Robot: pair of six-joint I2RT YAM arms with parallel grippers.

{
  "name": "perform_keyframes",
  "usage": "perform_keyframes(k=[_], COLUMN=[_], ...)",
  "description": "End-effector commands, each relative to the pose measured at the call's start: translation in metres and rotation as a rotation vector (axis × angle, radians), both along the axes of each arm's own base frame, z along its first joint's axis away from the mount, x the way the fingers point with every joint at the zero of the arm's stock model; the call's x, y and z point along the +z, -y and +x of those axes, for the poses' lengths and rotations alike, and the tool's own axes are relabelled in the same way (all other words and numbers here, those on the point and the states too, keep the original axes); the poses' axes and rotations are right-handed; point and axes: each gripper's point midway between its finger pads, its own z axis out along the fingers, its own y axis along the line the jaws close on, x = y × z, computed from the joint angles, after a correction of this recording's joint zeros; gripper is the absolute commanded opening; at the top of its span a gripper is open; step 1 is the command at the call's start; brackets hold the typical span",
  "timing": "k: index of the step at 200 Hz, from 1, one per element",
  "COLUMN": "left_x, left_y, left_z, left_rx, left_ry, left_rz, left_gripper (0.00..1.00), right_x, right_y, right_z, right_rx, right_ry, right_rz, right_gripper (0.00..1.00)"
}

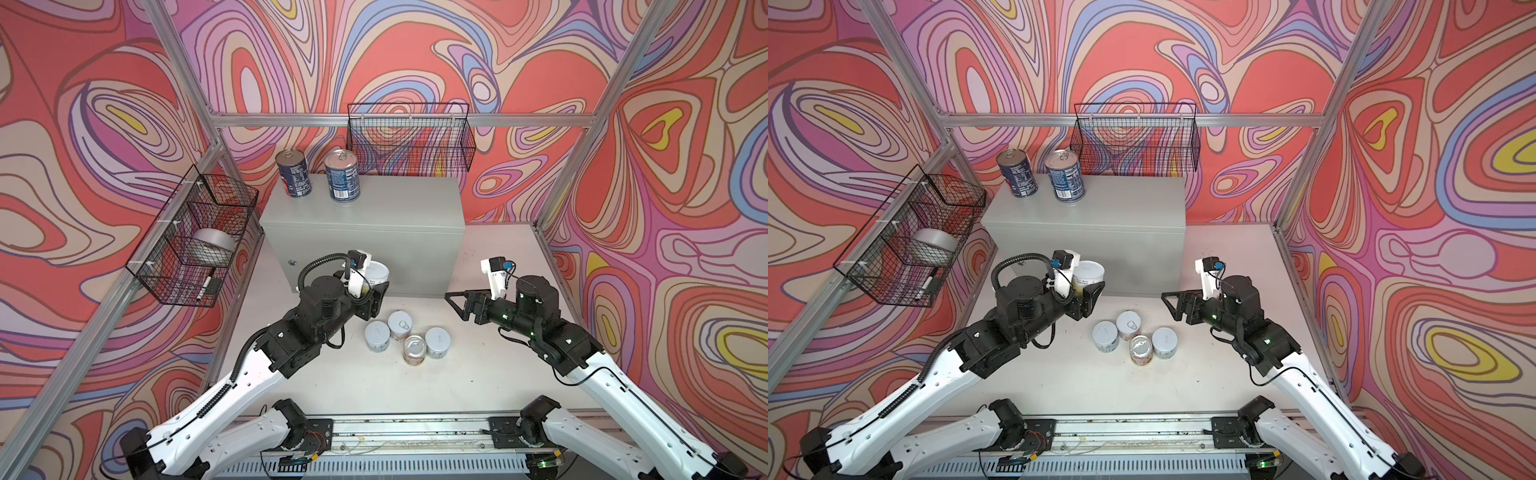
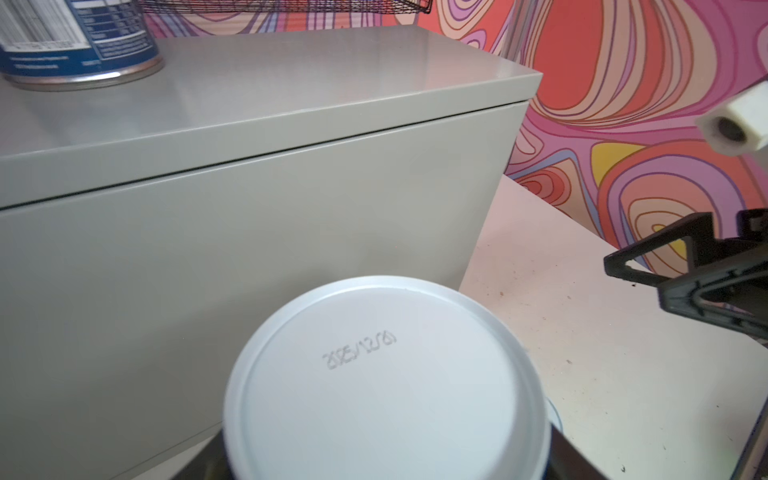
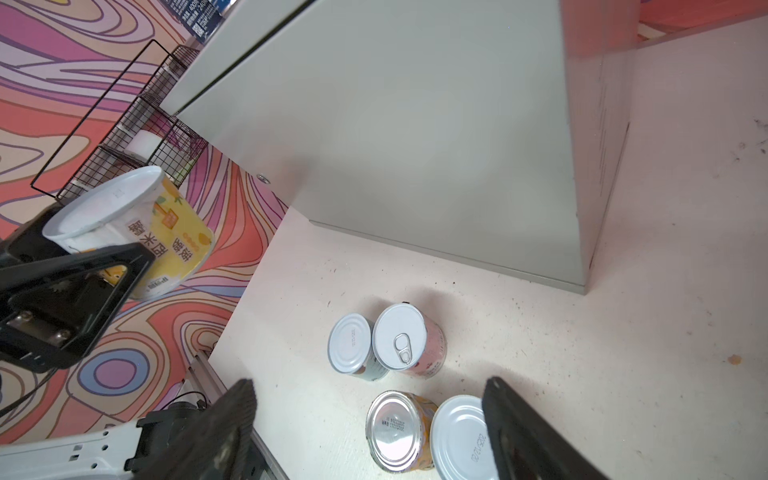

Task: Place and organize the canned foods onto the counter
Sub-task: 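Open the right gripper and draw it back while the left gripper lifts the can, then carry the yellow can with the left gripper over the grey cabinet top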

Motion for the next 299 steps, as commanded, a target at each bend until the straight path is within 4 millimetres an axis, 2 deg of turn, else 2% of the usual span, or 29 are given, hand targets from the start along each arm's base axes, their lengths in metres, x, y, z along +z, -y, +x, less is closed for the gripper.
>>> perform_keyframes(k=[1, 7, 29, 76, 209, 260, 299], left_x=[0.051, 0.049, 0.063, 0.085, 0.135, 0.140, 0.131], left_y=[-0.022, -0.026, -0.036, -0.045, -0.098, -0.123, -0.138], left_z=[0.004, 0.005, 0.010, 0.026, 0.085, 0.110, 0.129], left_rx=[0.080, 0.094, 0.131, 0.165, 0.297, 0.360, 0.389], left_ry=[0.095, 0.081, 0.097, 0.116, 0.083, 0.040, -0.004], left_rz=[-0.056, -0.040, -0.044, -0.016, -0.105, -0.144, -0.174], left_gripper=[0.64, 0.63, 0.63, 0.63, 0.61, 0.61, 0.61], right_x=[0.000, -0.001, -0.003, -0.008, -0.021, -0.022, -0.023], right_y=[-0.002, -0.003, -0.004, -0.005, 0.002, -0.006, -0.007], right_z=[0.006, 0.007, 0.007, 0.005, -0.001, 0.001, 0.001], right_rx=[0.000, 0.003, 0.014, 0.026, 0.028, 0.049, 0.059], right_ry=[0.031, 0.032, 0.036, 0.045, 0.076, 0.080, 0.084], right_rz=[-0.002, -0.002, -0.003, -0.018, -0.053, -0.011, -0.011], right_gripper=[0.88, 0.88, 0.88, 0.88, 0.88, 0.88, 0.88])
